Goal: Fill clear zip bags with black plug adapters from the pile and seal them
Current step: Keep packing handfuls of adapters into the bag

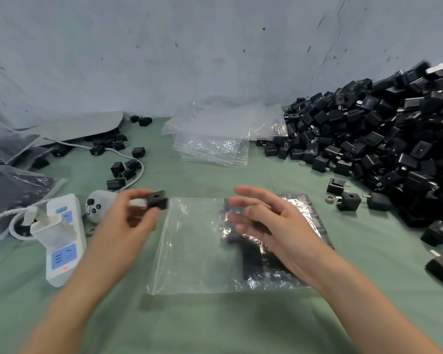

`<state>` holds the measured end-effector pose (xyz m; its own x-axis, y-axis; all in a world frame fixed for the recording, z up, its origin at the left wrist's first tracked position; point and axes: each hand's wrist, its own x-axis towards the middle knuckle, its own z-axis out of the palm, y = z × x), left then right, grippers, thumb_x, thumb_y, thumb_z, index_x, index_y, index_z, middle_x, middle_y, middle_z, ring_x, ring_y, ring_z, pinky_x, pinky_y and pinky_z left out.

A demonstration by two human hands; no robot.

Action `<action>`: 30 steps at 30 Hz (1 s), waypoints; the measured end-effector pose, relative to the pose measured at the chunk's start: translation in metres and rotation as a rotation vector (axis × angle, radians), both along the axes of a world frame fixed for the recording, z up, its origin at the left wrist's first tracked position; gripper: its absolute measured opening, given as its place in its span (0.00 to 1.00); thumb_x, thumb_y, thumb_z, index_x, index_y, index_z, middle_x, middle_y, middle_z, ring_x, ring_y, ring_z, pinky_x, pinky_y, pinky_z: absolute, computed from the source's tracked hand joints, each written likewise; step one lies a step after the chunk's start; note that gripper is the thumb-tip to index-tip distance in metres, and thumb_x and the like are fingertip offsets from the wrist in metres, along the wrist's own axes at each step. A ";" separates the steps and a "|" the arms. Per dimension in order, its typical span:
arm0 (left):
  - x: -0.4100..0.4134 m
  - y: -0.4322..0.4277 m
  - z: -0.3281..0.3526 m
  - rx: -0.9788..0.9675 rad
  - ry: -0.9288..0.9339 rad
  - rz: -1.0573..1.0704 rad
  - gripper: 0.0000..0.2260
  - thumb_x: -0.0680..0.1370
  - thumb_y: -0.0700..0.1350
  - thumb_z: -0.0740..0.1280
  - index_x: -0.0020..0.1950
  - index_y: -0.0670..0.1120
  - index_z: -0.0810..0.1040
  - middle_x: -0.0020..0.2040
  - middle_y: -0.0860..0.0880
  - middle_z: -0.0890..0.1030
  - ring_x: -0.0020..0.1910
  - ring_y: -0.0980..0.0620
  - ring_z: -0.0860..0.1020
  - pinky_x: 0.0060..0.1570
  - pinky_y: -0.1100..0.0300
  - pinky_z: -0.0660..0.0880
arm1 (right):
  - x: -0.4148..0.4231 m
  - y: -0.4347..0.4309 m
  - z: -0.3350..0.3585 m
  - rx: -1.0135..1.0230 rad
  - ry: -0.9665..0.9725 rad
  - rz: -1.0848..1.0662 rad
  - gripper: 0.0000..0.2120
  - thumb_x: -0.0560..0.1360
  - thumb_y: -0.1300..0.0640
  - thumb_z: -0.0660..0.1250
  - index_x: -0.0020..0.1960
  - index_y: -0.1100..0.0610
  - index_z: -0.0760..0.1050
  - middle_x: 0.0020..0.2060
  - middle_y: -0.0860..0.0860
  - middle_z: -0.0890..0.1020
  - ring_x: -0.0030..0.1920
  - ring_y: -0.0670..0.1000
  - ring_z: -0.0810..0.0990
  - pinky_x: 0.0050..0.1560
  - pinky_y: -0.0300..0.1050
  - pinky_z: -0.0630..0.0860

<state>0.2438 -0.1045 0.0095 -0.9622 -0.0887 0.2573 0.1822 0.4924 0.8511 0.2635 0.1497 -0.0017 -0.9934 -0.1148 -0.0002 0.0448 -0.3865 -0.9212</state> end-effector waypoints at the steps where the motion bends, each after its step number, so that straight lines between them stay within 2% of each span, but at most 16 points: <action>1: -0.001 -0.015 -0.002 -0.105 -0.006 0.114 0.11 0.78 0.44 0.69 0.53 0.60 0.73 0.43 0.55 0.82 0.38 0.58 0.80 0.37 0.61 0.72 | -0.001 0.002 0.000 0.017 0.002 -0.048 0.14 0.80 0.68 0.63 0.59 0.57 0.81 0.55 0.56 0.85 0.51 0.55 0.85 0.54 0.47 0.82; 3: 0.000 -0.035 -0.011 -0.314 -0.045 0.193 0.13 0.77 0.45 0.69 0.53 0.61 0.69 0.45 0.60 0.79 0.39 0.59 0.78 0.38 0.57 0.71 | -0.003 0.004 0.000 0.020 0.001 -0.117 0.12 0.80 0.68 0.62 0.58 0.58 0.81 0.51 0.55 0.86 0.46 0.53 0.85 0.51 0.44 0.83; 5: 0.002 -0.038 -0.021 -0.421 -0.086 0.072 0.16 0.76 0.45 0.70 0.52 0.63 0.68 0.47 0.63 0.78 0.44 0.62 0.78 0.43 0.57 0.71 | -0.004 0.005 0.001 0.004 -0.009 -0.162 0.12 0.80 0.68 0.62 0.57 0.59 0.81 0.48 0.55 0.86 0.44 0.51 0.84 0.47 0.42 0.82; 8: 0.004 -0.031 -0.029 -0.476 -0.124 -0.155 0.18 0.75 0.48 0.72 0.54 0.68 0.70 0.52 0.64 0.79 0.55 0.68 0.75 0.52 0.60 0.71 | -0.006 0.005 -0.001 -0.006 -0.020 -0.181 0.11 0.80 0.67 0.62 0.57 0.60 0.81 0.46 0.56 0.86 0.42 0.51 0.84 0.44 0.41 0.82; 12: 0.005 -0.027 -0.032 -0.486 -0.135 -0.294 0.15 0.75 0.54 0.71 0.58 0.69 0.73 0.57 0.66 0.77 0.60 0.69 0.73 0.60 0.63 0.71 | -0.008 0.005 -0.003 -0.011 -0.028 -0.185 0.10 0.80 0.67 0.63 0.55 0.60 0.81 0.46 0.56 0.86 0.42 0.50 0.84 0.44 0.40 0.82; 15: 0.006 -0.035 -0.030 -0.456 -0.129 -0.348 0.18 0.77 0.44 0.71 0.60 0.65 0.76 0.60 0.70 0.75 0.63 0.69 0.71 0.63 0.69 0.68 | -0.008 0.005 -0.005 -0.025 -0.038 -0.186 0.09 0.79 0.67 0.64 0.54 0.59 0.82 0.46 0.56 0.86 0.42 0.51 0.84 0.44 0.41 0.82; 17: 0.008 -0.037 -0.027 -0.366 -0.147 -0.271 0.17 0.79 0.42 0.67 0.61 0.64 0.76 0.59 0.68 0.78 0.59 0.66 0.75 0.59 0.66 0.71 | -0.010 0.006 -0.007 -0.034 -0.046 -0.186 0.09 0.79 0.67 0.64 0.54 0.60 0.82 0.46 0.56 0.86 0.43 0.51 0.84 0.45 0.41 0.82; 21: 0.010 -0.019 -0.019 -0.078 -0.216 -0.089 0.09 0.81 0.51 0.64 0.60 0.57 0.77 0.49 0.57 0.84 0.43 0.63 0.82 0.47 0.62 0.75 | -0.011 0.005 -0.009 -0.052 -0.060 -0.198 0.10 0.79 0.67 0.63 0.53 0.59 0.83 0.45 0.56 0.86 0.42 0.51 0.84 0.44 0.41 0.82; 24: 0.010 0.000 -0.022 -0.065 -0.295 -0.100 0.11 0.79 0.52 0.67 0.60 0.51 0.80 0.44 0.56 0.86 0.40 0.61 0.83 0.47 0.64 0.77 | -0.011 0.004 -0.011 -0.047 -0.063 -0.200 0.11 0.79 0.66 0.64 0.50 0.57 0.84 0.45 0.55 0.86 0.43 0.51 0.84 0.43 0.40 0.81; 27: 0.005 0.011 -0.026 -0.026 -0.394 -0.120 0.14 0.78 0.51 0.69 0.62 0.49 0.79 0.45 0.52 0.86 0.40 0.55 0.84 0.43 0.64 0.76 | -0.010 0.004 -0.011 -0.051 -0.070 -0.196 0.11 0.79 0.66 0.64 0.50 0.57 0.84 0.45 0.56 0.86 0.43 0.51 0.84 0.43 0.40 0.81; 30: -0.003 0.016 -0.023 0.009 -0.481 -0.108 0.13 0.78 0.55 0.69 0.56 0.48 0.80 0.37 0.49 0.85 0.31 0.55 0.81 0.34 0.64 0.74 | -0.011 0.005 -0.010 -0.078 -0.092 -0.192 0.09 0.80 0.66 0.63 0.54 0.60 0.81 0.44 0.55 0.85 0.43 0.52 0.83 0.44 0.41 0.82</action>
<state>0.2405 -0.0882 -0.0136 -0.9756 0.0179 -0.2189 -0.1830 0.4847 0.8553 0.2530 0.1550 -0.0118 -0.9932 0.0734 -0.0903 0.0459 -0.4657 -0.8838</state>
